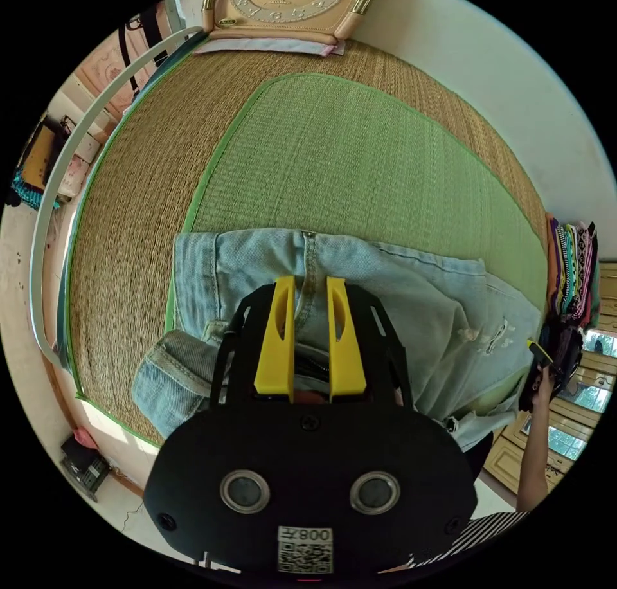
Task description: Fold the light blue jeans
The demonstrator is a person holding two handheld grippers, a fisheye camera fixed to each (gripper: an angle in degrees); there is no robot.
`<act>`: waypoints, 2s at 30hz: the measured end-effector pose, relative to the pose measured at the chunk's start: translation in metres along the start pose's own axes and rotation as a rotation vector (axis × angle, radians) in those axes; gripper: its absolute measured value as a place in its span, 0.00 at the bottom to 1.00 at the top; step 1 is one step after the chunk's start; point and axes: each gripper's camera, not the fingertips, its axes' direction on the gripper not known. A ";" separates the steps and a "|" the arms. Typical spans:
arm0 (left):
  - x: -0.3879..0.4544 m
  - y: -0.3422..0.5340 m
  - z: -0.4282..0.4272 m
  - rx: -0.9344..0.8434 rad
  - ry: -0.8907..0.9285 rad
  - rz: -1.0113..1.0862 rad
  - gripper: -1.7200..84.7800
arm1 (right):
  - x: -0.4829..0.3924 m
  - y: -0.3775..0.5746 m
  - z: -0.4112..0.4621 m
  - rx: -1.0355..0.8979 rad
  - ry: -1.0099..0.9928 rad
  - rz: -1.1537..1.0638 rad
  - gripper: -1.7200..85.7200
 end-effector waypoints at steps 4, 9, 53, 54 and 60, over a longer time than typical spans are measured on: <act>-0.001 0.009 -0.027 0.046 0.023 0.035 0.06 | -0.006 0.012 -0.003 0.016 -0.005 -0.031 0.05; -0.010 0.024 -0.104 0.213 0.082 0.079 0.04 | 0.016 0.029 -0.042 0.130 -0.072 0.013 0.03; -0.375 0.415 -0.370 0.262 0.777 -0.471 0.04 | 0.143 0.194 -0.089 0.007 -0.140 0.284 0.14; -0.378 0.421 -0.370 0.254 0.788 -0.489 0.04 | 0.146 0.196 -0.088 0.003 -0.151 0.292 0.15; -0.390 0.446 -0.398 0.240 0.784 -0.502 0.04 | 0.186 0.244 -0.096 0.016 -0.177 0.421 0.15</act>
